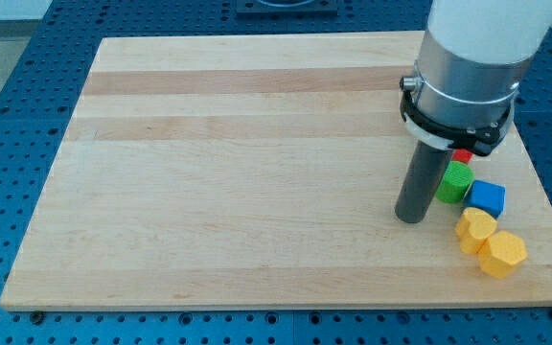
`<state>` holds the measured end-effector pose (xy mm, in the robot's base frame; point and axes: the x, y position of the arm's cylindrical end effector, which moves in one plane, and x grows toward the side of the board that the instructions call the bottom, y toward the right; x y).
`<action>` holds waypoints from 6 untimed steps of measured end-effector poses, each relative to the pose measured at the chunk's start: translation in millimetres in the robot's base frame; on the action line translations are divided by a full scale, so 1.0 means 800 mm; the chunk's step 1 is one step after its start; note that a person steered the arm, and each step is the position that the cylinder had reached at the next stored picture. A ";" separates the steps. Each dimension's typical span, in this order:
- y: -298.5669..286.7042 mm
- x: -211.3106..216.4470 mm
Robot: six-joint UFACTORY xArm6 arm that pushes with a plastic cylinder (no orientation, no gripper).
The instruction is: Place the green circle below the red circle
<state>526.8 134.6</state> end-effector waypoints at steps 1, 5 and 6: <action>0.004 -0.007; 0.030 -0.047; 0.039 -0.047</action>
